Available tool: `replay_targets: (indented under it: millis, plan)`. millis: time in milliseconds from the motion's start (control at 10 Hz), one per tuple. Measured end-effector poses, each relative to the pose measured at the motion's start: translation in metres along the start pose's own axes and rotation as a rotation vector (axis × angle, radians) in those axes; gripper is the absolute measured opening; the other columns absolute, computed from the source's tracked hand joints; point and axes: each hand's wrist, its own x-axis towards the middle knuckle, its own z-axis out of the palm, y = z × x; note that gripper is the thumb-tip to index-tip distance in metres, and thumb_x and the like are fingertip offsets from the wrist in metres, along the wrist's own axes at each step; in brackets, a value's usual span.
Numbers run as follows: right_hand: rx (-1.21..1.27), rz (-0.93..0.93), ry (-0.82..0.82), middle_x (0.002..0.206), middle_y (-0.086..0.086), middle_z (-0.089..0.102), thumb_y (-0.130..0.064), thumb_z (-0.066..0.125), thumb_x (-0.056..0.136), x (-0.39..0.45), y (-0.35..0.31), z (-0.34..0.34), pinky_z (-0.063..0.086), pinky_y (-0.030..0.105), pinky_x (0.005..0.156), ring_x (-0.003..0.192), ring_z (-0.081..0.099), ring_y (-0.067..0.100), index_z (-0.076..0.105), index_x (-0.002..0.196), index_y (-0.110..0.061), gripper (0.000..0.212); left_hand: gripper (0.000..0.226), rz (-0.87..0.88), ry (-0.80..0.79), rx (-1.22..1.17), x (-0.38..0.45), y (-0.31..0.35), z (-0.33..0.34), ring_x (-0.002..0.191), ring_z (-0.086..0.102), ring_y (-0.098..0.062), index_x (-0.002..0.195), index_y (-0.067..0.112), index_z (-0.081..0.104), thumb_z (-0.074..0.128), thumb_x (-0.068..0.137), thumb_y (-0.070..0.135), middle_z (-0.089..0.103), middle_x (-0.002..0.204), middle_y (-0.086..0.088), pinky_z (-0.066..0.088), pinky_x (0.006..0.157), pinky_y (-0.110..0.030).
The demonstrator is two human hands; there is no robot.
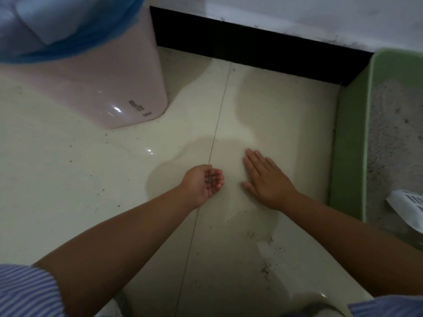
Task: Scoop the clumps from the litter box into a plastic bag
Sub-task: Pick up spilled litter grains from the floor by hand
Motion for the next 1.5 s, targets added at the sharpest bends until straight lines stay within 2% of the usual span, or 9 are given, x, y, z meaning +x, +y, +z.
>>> replay_targets:
  millis: [200,300,500,600,700,800,1200,1400,1500]
  plan:
    - [-0.105,-0.08,0.018,0.124,0.017,0.061,-0.046,-0.004,0.097,-0.022,0.014,0.011,0.051,0.037,0.086,0.111,0.062,0.027,0.061,0.118,0.0,0.082,0.042,-0.011,-0.004,0.028,0.002,-0.005,-0.003,0.026,0.052,-0.008,0.064,0.001,0.051,0.033,0.099,0.014,0.055,0.034,-0.003,0.042,0.031,-0.01]
    - [-0.113,-0.158,0.038,0.122,0.013,0.064,-0.042,-0.001,0.098,-0.038,0.016,0.016,0.055,0.034,0.08,0.109,0.064,0.023,0.062,0.117,-0.003,0.077,0.042,-0.009,0.001,0.043,0.004,-0.005,-0.004,0.026,0.052,-0.008,0.064,0.001,0.052,0.033,0.099,0.014,0.055,0.034,-0.002,0.042,0.032,-0.011]
    - [-0.081,-0.196,0.248,0.116,0.02,0.066,-0.039,0.007,0.099,-0.041,0.012,0.011,0.055,0.036,0.079,0.102,0.067,0.027,0.061,0.113,0.003,0.069,0.042,-0.012,-0.007,0.06,0.002,-0.005,-0.002,0.026,0.052,-0.008,0.065,0.0,0.052,0.033,0.099,0.015,0.056,0.034,-0.002,0.042,0.031,-0.01]
    - [0.058,-0.041,0.323,0.095,0.024,0.069,-0.023,0.04,0.088,-0.037,0.016,0.005,0.058,0.035,0.064,0.08,0.07,0.035,0.067,0.098,0.007,0.042,0.042,-0.016,-0.004,0.054,0.001,-0.006,-0.002,0.026,0.052,-0.008,0.065,0.0,0.052,0.033,0.099,0.015,0.055,0.033,-0.002,0.042,0.031,-0.011]
    - [0.226,0.128,0.256,0.092,0.028,0.065,-0.004,0.071,0.069,-0.027,0.026,0.0,0.054,0.039,0.074,0.081,0.064,0.042,0.065,0.099,0.01,0.033,0.042,-0.02,0.003,0.051,0.001,-0.006,-0.003,0.026,0.052,-0.008,0.065,0.0,0.052,0.033,0.1,0.015,0.055,0.033,-0.002,0.042,0.031,-0.011]
    - [0.233,0.035,0.197,0.079,0.026,0.065,0.003,0.08,0.055,-0.016,0.029,0.002,0.055,0.04,0.064,0.07,0.065,0.04,0.069,0.089,0.008,0.037,0.042,-0.024,0.005,0.052,0.0,-0.006,-0.004,0.026,0.052,-0.008,0.065,0.0,0.052,0.033,0.1,0.015,0.055,0.033,-0.002,0.042,0.031,-0.011]
    - [0.115,-0.145,0.176,0.048,0.009,0.058,-0.005,0.065,0.048,-0.001,0.019,-0.004,0.043,0.014,0.034,0.036,0.057,0.024,0.065,0.049,-0.005,0.001,0.043,-0.04,-0.004,0.059,0.001,-0.006,-0.004,0.026,0.052,-0.008,0.065,0.001,0.051,0.032,0.1,0.015,0.055,0.033,-0.002,0.042,0.031,-0.011]
    - [-0.024,-0.135,0.277,0.043,0.01,0.051,0.003,0.046,0.045,-0.008,0.006,-0.006,0.025,0.01,0.027,0.024,0.045,0.02,0.053,0.046,-0.004,0.01,0.043,-0.049,0.002,0.026,-0.001,-0.004,-0.002,0.026,0.053,-0.009,0.065,0.0,0.052,0.032,0.1,0.015,0.055,0.033,-0.003,0.042,0.032,-0.011]
    - [0.023,-0.032,0.187,0.045,0.01,0.052,0.008,0.072,0.025,-0.007,-0.001,-0.007,0.026,0.017,0.024,0.025,0.045,0.019,0.052,0.048,-0.003,0.032,0.042,-0.046,0.0,-0.024,-0.003,0.0,0.001,0.026,0.052,-0.009,0.065,0.0,0.051,0.032,0.099,0.014,0.055,0.033,-0.004,0.042,0.032,-0.011]
